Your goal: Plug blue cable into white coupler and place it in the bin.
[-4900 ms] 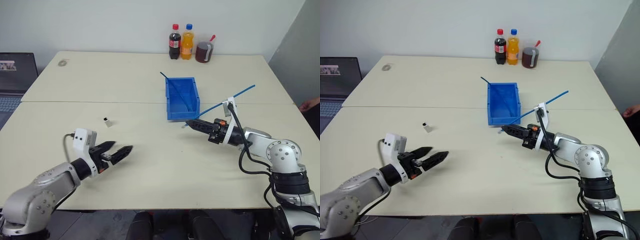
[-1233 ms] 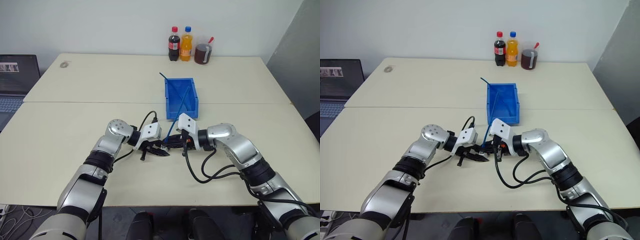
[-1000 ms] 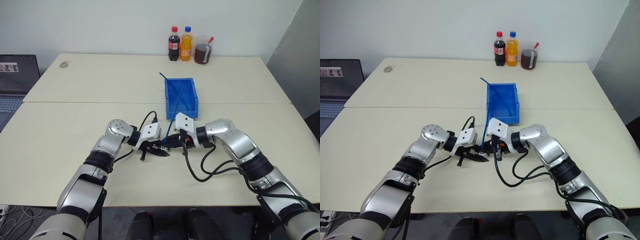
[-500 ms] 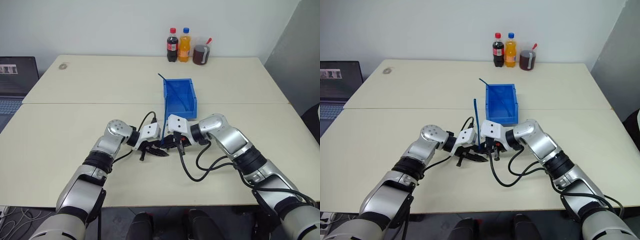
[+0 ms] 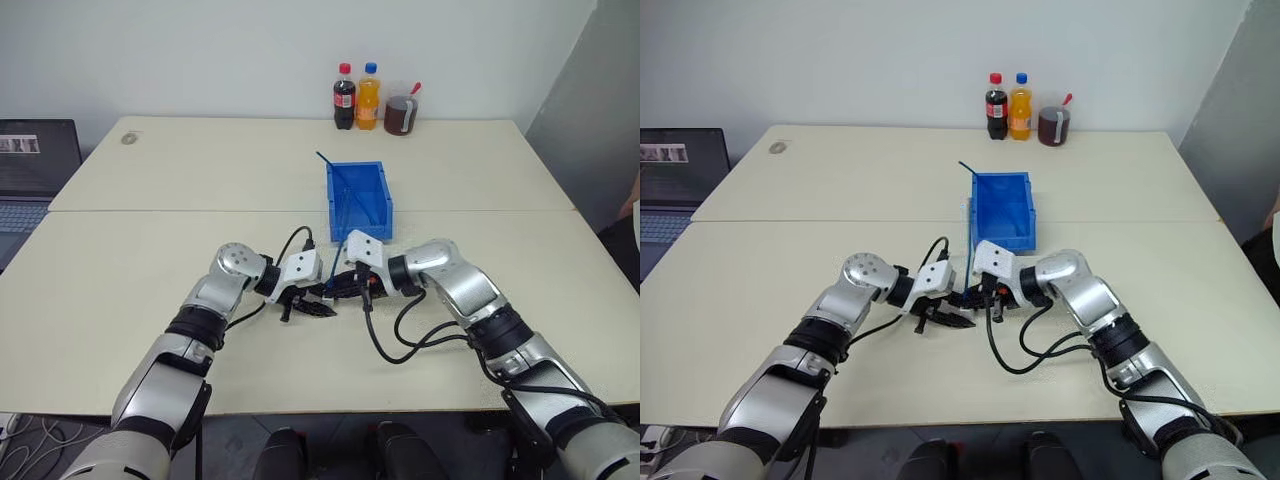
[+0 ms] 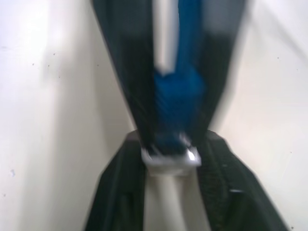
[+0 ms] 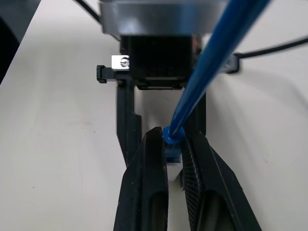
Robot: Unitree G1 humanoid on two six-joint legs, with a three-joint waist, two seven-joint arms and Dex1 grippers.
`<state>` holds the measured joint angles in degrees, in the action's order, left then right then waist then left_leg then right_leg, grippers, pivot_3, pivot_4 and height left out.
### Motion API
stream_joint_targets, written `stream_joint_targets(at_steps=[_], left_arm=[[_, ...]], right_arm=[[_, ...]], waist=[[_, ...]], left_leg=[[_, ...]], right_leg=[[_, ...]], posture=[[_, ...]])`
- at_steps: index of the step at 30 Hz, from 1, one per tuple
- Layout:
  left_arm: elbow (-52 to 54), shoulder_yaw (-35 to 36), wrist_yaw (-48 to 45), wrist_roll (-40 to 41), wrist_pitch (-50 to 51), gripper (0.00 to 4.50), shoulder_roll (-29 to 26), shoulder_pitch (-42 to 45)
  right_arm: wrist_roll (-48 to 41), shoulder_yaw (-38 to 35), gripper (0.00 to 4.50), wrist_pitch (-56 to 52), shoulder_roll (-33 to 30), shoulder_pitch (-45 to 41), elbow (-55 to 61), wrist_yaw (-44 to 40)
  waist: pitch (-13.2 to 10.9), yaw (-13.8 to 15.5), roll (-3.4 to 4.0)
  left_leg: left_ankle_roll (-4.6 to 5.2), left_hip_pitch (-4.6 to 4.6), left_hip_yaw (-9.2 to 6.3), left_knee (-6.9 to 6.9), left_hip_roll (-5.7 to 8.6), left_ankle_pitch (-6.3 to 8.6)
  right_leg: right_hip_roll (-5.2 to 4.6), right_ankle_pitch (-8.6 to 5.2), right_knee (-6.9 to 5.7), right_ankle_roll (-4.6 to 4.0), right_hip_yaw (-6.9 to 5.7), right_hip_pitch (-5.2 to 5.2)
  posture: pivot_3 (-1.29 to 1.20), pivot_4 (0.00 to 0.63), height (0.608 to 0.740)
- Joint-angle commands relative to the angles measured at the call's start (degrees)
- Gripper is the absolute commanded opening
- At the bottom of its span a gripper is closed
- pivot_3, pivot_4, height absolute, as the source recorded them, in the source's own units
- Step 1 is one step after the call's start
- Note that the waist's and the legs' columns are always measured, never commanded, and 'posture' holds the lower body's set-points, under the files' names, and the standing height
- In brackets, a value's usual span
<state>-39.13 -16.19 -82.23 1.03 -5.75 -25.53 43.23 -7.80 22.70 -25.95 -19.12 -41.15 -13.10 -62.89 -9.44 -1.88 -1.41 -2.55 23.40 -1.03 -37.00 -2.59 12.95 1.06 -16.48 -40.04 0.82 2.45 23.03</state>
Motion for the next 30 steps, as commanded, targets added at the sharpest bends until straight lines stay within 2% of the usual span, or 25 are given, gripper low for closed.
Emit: stream_joint_targets(at_steps=[1, 5, 9, 10, 13, 16, 18, 19, 21, 30], left_arm=[[4.8, 4.5, 1.2, 4.4, 3.3, 2.76, -1.1, -1.1], [13.9, 9.3, 4.6, 8.1, 9.6, 3.51, -4.4, -6.3], [29.7, 17.1, 13.4, 15.1, 21.4, 4.44, -5.2, -13.0], [32.3, 18.2, 15.4, 16.0, 23.2, 4.44, -5.0, -14.0], [41.3, 23.1, 26.6, 17.8, 27.0, 4.44, -1.8, -18.1], [49.5, 26.1, 36.4, 19.4, 30.8, 4.44, 2.4, -21.1], [53.2, 26.5, 41.2, 19.7, 32.2, 4.50, 4.9, -22.7], [54.7, 26.4, 43.0, 19.8, 32.7, 4.50, 5.8, -23.5], [57.2, 25.7, 45.2, 20.0, 33.5, 4.50, 6.8, -25.3], [59.0, 28.3, 53.2, 20.5, 36.4, 4.50, 6.8, -27.8]], right_arm=[[-0.5, -3.0, 0.15, -5.5, -1.8, 4.1, 1.1, 3.2], [-6.6, -11.8, 0.15, -14.9, -0.8, 3.7, 6.0, 8.1], [-16.1, -25.7, 0.15, -27.2, 4.1, -6.2, 0.7, 17.1], [-17.7, -28.3, 0.15, -29.3, 5.0, -8.3, -1.1, 18.7], [-17.5, -33.0, 0.15, -27.2, 4.5, -20.7, -18.7, 21.4], [-12.9, -32.3, 0.15, -18.0, 3.0, -31.7, -38.3, 22.2], [-9.5, -31.4, 0.84, -11.2, 2.8, -36.4, -48.4, 24.7], [-8.1, -31.1, 0.91, -8.5, 2.8, -38.1, -52.3, 26.1], [-6.2, -31.0, 1.41, -4.7, 3.3, -40.0, -57.0, 27.1], [-0.7, -30.7, 3.40, 2.9, 3.2, -43.0, -62.3, 30.7]], waist=[[0.0, 0.0, 0.00], [0.0, -0.1, 0.02], [-0.3, -0.3, 0.09], [-0.3, -0.3, 0.14], [-0.4, -0.4, 0.17], [-0.4, -0.2, 0.16], [-0.4, 0.1, 0.13], [-0.4, 0.1, 0.13], [-0.4, 0.2, 0.12], [-0.4, 0.0, 0.12]], left_leg=[[0.00, 0.00, 0.00, 0.00, 0.00, 0.00], [0.00, 0.03, 0.04, 0.01, 0.00, 0.00], [0.00, 0.16, -0.01, 0.01, -0.05, 0.00], [-0.01, 0.22, -0.11, 0.01, -0.09, -0.01], [-0.03, 0.32, -0.11, 0.01, -0.07, -0.02], [-0.02, 0.32, -0.07, 0.05, -0.03, -0.01], [-0.01, 0.35, 0.01, 0.10, -0.02, 0.00], [-0.01, 0.41, -0.01, 0.10, -0.02, 0.00], [-0.01, 0.50, 0.01, 0.13, -0.02, 0.00], [-0.02, 0.48, 0.09, 0.12, 0.00, 0.00]], right_leg=[[0.00, 0.00, 0.00, 0.00, 0.01, 0.00], [-0.02, 0.00, 0.01, 0.01, 0.06, 0.04], [-0.07, 0.15, -0.01, -0.26, 0.06, 0.18], [-0.09, 0.18, -0.01, -0.30, 0.07, 0.22], [-0.10, 0.21, 0.00, -0.34, 0.00, 0.31], [-0.11, 0.20, 0.09, -0.34, -0.01, 0.26], [-0.11, 0.20, 0.21, -0.34, 0.03, 0.27], [-0.13, 0.20, 0.30, -0.34, 0.06, 0.27], [-0.15, 0.21, 0.41, -0.35, 0.09, 0.27], [-0.19, 0.23, 0.36, -0.35, 0.13, 0.30]], posture=[[0.00, 0.150, 0.740], [0.00, 0.150, 0.740], [0.00, 0.150, 0.740], [0.00, 0.150, 0.740], [0.00, 0.150, 0.740], [0.00, 0.150, 0.740], [0.00, 0.150, 0.740], [0.00, 0.150, 0.740], [0.00, 0.150, 0.740], [0.00, 0.150, 0.740]])
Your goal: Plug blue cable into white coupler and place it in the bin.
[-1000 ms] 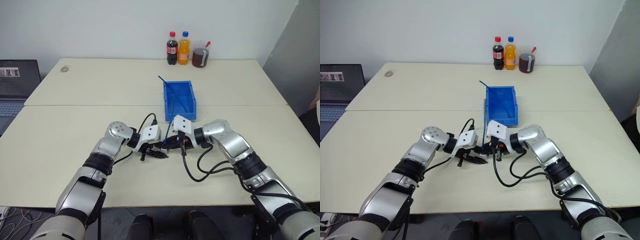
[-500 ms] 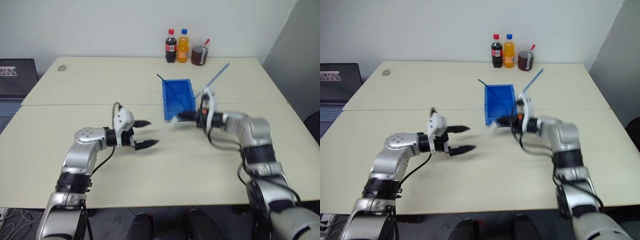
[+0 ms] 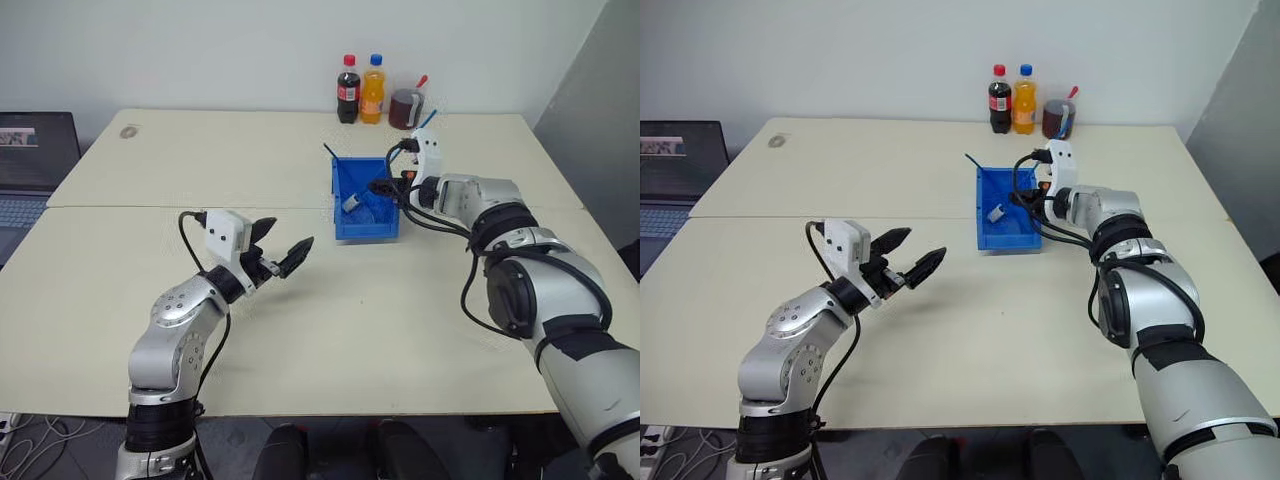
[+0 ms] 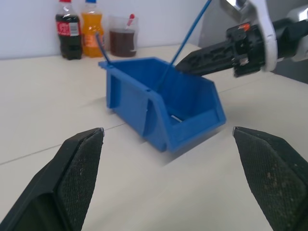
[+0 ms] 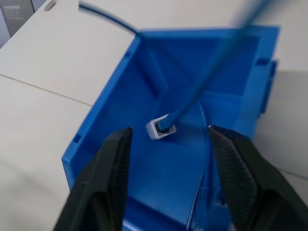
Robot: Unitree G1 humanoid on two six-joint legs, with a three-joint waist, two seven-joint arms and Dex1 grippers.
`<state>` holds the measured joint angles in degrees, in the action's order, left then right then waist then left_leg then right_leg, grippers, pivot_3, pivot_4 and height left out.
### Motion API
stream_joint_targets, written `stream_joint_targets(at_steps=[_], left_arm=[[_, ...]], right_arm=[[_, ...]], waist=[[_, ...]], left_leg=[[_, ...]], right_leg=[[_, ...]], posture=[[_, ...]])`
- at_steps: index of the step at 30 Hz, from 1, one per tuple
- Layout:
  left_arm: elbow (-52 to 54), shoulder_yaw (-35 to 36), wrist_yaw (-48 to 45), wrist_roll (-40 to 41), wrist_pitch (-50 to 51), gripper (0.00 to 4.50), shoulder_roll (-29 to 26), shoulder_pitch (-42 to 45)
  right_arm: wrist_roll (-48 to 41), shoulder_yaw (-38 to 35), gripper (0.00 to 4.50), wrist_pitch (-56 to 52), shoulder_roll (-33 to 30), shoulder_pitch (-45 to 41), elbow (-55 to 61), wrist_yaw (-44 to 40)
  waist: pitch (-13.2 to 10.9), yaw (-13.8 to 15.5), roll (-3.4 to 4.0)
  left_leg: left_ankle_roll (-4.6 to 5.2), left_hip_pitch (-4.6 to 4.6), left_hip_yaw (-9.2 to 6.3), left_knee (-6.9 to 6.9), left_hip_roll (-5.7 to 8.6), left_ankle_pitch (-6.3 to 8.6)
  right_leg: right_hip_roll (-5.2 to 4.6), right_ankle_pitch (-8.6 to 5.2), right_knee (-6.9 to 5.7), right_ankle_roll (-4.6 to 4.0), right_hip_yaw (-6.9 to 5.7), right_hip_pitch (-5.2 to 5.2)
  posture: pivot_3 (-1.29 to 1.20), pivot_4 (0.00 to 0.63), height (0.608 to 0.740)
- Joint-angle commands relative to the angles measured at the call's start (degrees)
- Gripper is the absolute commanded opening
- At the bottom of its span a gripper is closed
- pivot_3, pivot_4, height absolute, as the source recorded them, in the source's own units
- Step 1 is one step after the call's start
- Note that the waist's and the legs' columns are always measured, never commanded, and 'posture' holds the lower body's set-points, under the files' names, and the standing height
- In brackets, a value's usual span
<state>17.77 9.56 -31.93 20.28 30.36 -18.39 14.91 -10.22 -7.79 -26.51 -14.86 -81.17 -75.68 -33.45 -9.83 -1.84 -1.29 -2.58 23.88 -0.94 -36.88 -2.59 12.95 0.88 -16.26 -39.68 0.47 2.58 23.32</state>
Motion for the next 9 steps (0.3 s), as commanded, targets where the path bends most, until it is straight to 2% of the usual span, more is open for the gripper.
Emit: stream_joint_targets(at_steps=[1, 4, 7, 9], left_arm=[[2.0, 3.0, 3.8, 1.5, 0.7, 4.50, -0.2, 0.8], [1.5, 3.8, 6.5, 1.6, 1.6, 4.50, 0.3, 1.6], [1.3, 5.4, 8.9, 2.3, 2.5, 4.50, 0.6, 1.6], [1.8, 6.9, 10.8, 3.2, 4.1, 4.50, 0.7, 1.1]], right_arm=[[2.2, 0.1, 3.60, 3.7, -1.5, -3.2, 0.6, 0.4], [3.6, 1.2, 4.20, 4.2, -3.3, -3.6, 2.2, -3.9], [3.8, 2.5, 4.20, 2.4, -5.7, -1.9, 7.7, -9.9], [2.0, 3.3, 4.20, -2.0, -7.7, 5.9, 22.3, -13.0]], waist=[[0.0, 0.0, 0.00], [0.0, 0.0, 0.00], [0.0, 0.1, 0.00], [0.0, 0.1, -0.01]], left_leg=[[0.00, -0.02, -0.01, 0.00, -0.01, 0.00], [0.00, -0.02, -0.01, -0.01, -0.01, 0.00], [0.00, 0.01, 0.02, -0.01, 0.02, 0.00], [0.00, 0.03, 0.05, 0.00, 0.01, 0.00]], right_leg=[[0.03, 0.00, -0.03, 0.00, -0.01, 0.00], [0.04, 0.00, -0.05, 0.00, -0.03, 0.00], [0.02, 0.00, 0.03, 0.00, -0.05, 0.00], [0.01, 0.00, 0.07, 0.01, -0.04, 0.00]], posture=[[0.00, 0.150, 0.740], [0.00, 0.150, 0.740], [0.00, 0.150, 0.740], [0.00, 0.150, 0.740]])
